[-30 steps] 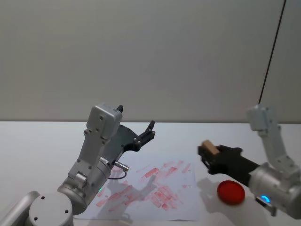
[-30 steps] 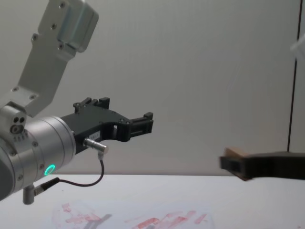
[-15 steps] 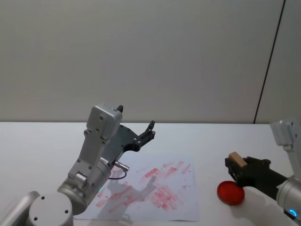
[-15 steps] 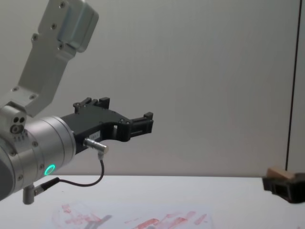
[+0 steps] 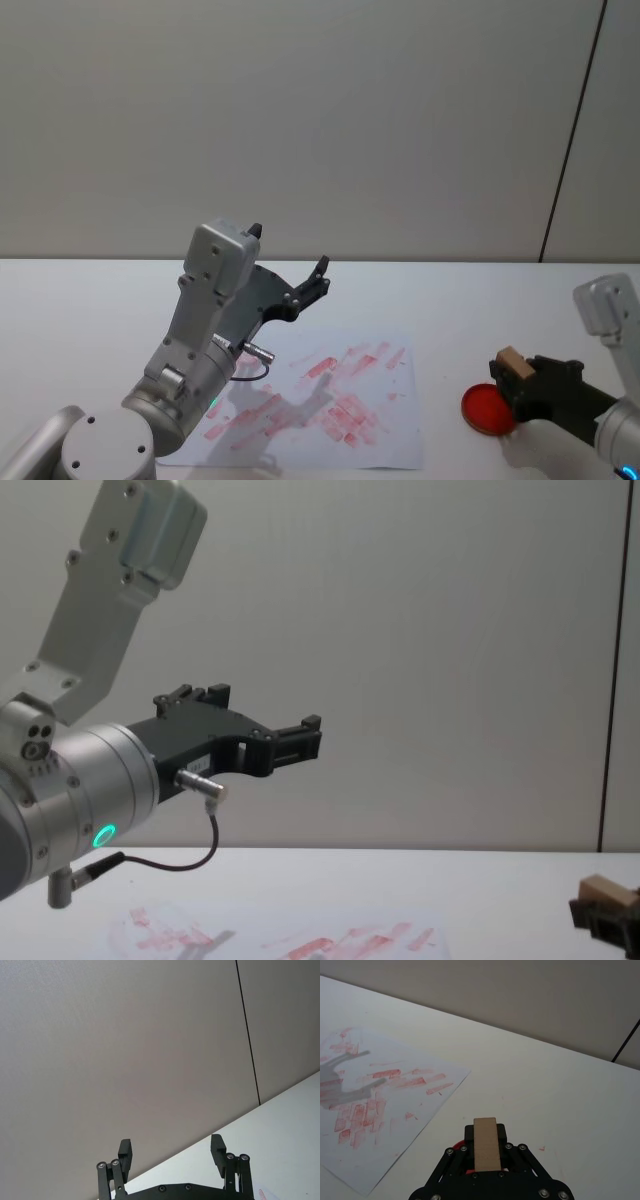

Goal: Use the one hand to pick up the stamp and affix it onto the A4 paper.

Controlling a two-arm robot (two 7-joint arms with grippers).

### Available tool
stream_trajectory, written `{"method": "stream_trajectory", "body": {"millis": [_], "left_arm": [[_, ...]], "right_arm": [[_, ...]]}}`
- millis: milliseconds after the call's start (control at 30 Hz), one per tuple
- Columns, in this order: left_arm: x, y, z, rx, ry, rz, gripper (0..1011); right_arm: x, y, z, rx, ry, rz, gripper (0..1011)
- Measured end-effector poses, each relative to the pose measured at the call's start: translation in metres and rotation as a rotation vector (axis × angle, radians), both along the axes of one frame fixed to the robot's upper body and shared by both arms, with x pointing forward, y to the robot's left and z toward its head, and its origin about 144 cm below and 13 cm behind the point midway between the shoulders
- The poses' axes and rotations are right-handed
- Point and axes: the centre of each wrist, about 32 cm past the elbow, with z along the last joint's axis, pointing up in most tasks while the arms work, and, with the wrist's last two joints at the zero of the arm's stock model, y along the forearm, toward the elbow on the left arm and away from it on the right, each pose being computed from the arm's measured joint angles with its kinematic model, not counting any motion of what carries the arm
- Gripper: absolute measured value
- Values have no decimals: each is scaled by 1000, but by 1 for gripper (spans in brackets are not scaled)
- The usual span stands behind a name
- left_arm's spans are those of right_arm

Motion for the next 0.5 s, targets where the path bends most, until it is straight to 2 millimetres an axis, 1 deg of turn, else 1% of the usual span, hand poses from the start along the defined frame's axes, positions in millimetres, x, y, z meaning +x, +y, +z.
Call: {"method": "stream_trajectory", "body": {"millis": [367, 400, 433, 500], "left_arm": [[0, 0, 0, 0, 0, 0, 1003], [0, 0, 0, 0, 0, 0, 1003], [0, 0, 0, 0, 0, 0, 1002], [0, 0, 0, 0, 0, 0, 1003]], "right_arm": [[-1, 2, -9, -15, 22, 8, 232], [-1, 3, -10, -16, 24, 9, 252], [-1, 3, -11, -17, 24, 9, 307], [-1, 3, -12, -18, 26, 10, 346]]}}
